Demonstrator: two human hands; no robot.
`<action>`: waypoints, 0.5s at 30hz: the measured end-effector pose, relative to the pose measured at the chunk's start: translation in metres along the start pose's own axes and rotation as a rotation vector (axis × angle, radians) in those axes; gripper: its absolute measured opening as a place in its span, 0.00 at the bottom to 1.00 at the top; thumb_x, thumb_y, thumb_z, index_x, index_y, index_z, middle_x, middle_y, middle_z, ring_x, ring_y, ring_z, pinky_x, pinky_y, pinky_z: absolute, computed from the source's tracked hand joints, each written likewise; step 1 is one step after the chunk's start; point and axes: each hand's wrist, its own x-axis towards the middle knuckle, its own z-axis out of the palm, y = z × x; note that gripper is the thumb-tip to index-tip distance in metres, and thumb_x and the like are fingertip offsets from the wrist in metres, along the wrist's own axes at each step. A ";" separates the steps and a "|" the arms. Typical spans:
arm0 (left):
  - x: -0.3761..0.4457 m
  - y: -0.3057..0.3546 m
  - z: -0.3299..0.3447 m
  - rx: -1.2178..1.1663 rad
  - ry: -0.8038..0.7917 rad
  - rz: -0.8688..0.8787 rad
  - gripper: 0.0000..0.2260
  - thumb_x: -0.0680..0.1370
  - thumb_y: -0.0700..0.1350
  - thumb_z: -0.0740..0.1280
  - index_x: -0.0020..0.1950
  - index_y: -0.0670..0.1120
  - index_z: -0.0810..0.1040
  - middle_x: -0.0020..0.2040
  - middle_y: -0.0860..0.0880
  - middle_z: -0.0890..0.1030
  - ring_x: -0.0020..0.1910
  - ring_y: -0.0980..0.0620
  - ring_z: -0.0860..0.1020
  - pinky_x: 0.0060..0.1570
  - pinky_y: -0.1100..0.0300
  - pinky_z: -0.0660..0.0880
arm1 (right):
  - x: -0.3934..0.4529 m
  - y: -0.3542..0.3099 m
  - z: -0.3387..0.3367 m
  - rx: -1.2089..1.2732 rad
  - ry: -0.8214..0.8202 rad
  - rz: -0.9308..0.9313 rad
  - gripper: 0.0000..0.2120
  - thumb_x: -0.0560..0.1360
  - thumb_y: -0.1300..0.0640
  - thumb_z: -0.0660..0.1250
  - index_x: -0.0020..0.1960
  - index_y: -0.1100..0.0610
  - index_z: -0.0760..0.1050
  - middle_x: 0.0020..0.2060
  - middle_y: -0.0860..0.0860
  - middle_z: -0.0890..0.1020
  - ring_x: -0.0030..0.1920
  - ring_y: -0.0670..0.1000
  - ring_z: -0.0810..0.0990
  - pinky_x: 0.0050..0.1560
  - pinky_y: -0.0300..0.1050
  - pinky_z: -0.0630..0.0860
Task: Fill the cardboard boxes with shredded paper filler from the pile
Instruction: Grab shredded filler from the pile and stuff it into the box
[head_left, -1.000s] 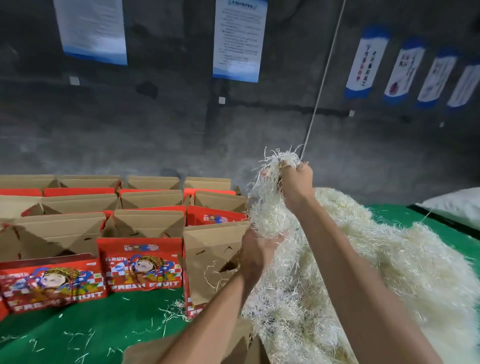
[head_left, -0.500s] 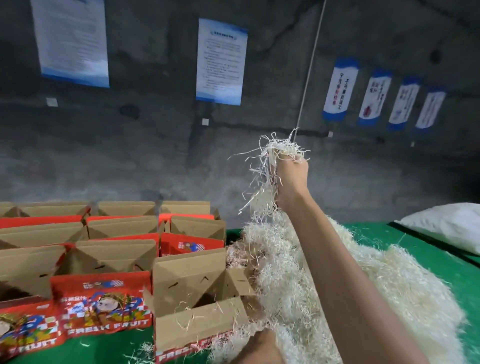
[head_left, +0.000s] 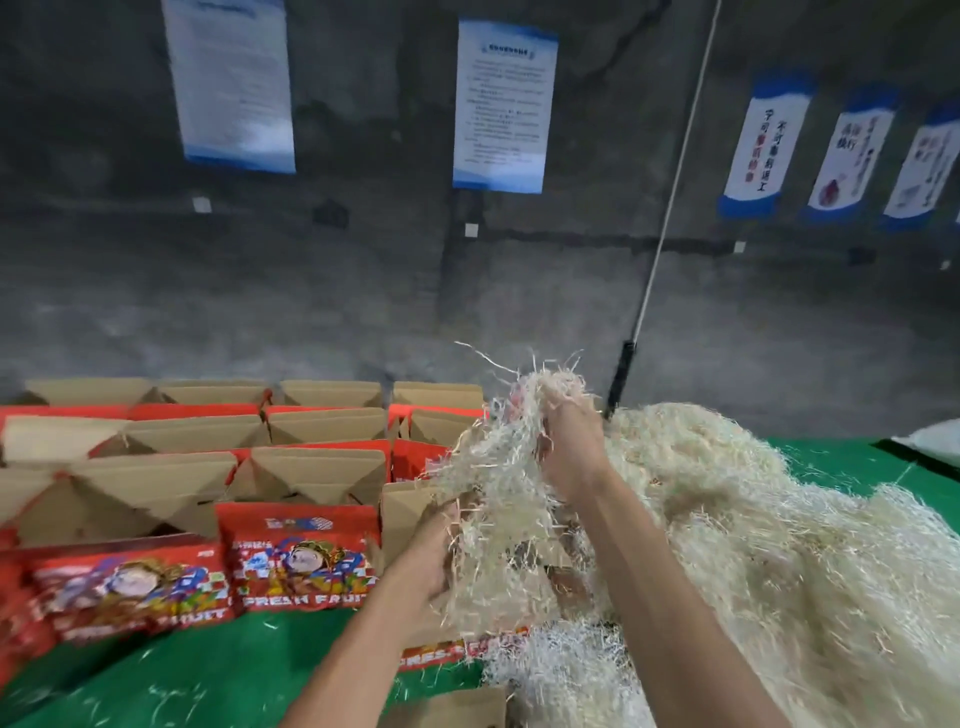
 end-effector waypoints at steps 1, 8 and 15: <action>-0.010 -0.002 -0.016 -0.012 0.067 0.088 0.25 0.81 0.55 0.63 0.74 0.45 0.66 0.68 0.37 0.74 0.62 0.43 0.78 0.58 0.49 0.77 | -0.011 0.016 0.007 -0.030 -0.013 -0.020 0.15 0.82 0.62 0.59 0.64 0.49 0.76 0.39 0.42 0.73 0.40 0.42 0.71 0.47 0.43 0.73; -0.056 -0.013 -0.058 -0.084 0.202 -0.058 0.46 0.72 0.70 0.66 0.78 0.40 0.59 0.77 0.43 0.64 0.76 0.39 0.62 0.71 0.49 0.61 | -0.108 0.140 0.045 -0.297 -0.217 0.076 0.19 0.84 0.60 0.54 0.74 0.51 0.65 0.60 0.42 0.77 0.54 0.50 0.81 0.57 0.44 0.79; -0.055 -0.025 -0.083 0.218 0.388 0.041 0.22 0.80 0.32 0.63 0.73 0.33 0.63 0.70 0.36 0.70 0.64 0.43 0.72 0.56 0.60 0.75 | -0.154 0.186 0.047 0.167 -0.094 0.632 0.15 0.85 0.62 0.53 0.67 0.56 0.71 0.47 0.52 0.85 0.50 0.54 0.84 0.59 0.55 0.78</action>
